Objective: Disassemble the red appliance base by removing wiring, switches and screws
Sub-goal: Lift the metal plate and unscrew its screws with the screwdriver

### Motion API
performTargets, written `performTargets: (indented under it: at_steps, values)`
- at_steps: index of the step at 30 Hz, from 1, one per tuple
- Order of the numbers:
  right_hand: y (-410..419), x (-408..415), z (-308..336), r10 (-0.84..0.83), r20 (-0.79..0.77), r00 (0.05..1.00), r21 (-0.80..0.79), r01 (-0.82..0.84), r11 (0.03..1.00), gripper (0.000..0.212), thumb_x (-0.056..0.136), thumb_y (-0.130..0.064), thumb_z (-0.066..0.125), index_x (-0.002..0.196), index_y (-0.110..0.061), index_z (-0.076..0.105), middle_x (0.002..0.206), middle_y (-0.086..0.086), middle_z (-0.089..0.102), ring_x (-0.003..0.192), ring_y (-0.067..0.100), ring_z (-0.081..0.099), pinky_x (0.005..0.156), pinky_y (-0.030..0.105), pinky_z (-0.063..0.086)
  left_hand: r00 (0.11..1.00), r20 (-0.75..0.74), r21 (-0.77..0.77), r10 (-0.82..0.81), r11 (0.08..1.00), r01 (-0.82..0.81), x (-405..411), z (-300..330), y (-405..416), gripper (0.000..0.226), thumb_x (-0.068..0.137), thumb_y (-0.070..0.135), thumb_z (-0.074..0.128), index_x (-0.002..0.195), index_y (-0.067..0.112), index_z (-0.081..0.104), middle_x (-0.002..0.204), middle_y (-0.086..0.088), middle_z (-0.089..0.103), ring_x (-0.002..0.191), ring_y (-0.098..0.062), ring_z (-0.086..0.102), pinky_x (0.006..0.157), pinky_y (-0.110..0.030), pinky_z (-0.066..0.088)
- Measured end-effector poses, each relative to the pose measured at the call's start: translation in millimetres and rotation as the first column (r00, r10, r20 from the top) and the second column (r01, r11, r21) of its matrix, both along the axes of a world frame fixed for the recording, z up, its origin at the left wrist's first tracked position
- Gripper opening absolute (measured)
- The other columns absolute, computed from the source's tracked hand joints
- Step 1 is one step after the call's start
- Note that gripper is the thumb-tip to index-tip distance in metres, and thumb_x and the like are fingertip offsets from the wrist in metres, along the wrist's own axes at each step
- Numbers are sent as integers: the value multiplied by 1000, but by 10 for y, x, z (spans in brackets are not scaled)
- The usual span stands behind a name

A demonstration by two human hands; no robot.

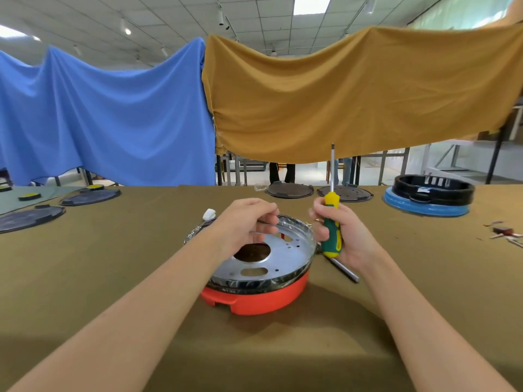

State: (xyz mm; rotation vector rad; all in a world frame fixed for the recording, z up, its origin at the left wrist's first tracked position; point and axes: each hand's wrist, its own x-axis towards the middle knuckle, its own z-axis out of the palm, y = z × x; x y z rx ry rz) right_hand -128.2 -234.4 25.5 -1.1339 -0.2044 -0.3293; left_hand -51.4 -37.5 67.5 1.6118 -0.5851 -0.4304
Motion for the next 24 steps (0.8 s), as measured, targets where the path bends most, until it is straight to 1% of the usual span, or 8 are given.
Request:
performTargets:
  at_steps: [2,4,5,9,14,17,21,24]
  values:
    - [60,2,-9,-58,15,998,-169,59,984,9,81,-13,73,80,-13,65,68,5,56,42,10,45,45,19,40,997,-75,-8,-17,1000,16,-39,-6,-66,16,96,23,61,88,13,70,71,2,68,61,-10,63,51,-19,45]
    - [93,-7,-10,-101,27,995,-243,104,964,8,78,-11,76,84,-13,71,55,3,54,41,12,44,46,20,40,995,-97,17,-16,1000,18,-62,-7,-120,17,96,24,60,90,13,71,72,3,70,60,-8,63,51,-18,44]
    - [94,-10,-11,-108,40,993,-261,115,959,11,77,-10,77,87,-12,73,54,3,55,41,13,45,46,21,40,995,-93,34,-22,999,25,-73,-6,-141,17,97,24,60,91,13,72,72,4,70,59,-7,63,50,-18,44]
    - [112,-11,-9,-144,104,984,-321,170,932,6,82,-5,75,87,-10,75,60,7,62,44,15,51,47,23,43,996,-60,64,-60,996,64,-126,-8,-206,18,98,23,59,97,11,73,73,4,71,57,-5,63,48,-16,44]
    - [112,-6,-15,-223,93,970,-351,241,905,11,83,-6,75,91,-1,70,62,6,65,48,16,57,47,23,45,999,-18,80,-48,996,49,-144,-36,-224,17,96,26,62,97,13,74,75,4,72,58,-4,62,49,-16,45]
    - [103,-20,-3,-209,100,973,-412,231,881,14,83,-10,77,90,-1,69,61,6,65,49,15,58,48,22,46,1000,7,106,-27,994,26,-150,-25,-225,18,95,26,64,97,12,74,79,0,75,56,-4,62,49,-16,44]
    - [98,-49,7,-204,82,976,-438,219,872,21,74,-22,83,85,-8,72,65,8,66,52,16,59,51,23,48,999,33,170,-27,985,21,-165,-6,-228,18,93,27,64,91,14,75,81,-1,77,57,-5,62,50,-17,43]
    - [94,-47,6,-217,77,973,-451,228,863,15,82,-19,79,88,-7,74,68,8,68,56,15,60,54,22,49,994,90,190,-63,981,45,-157,9,-178,24,97,31,57,93,15,75,85,0,77,62,-6,65,55,-20,47]
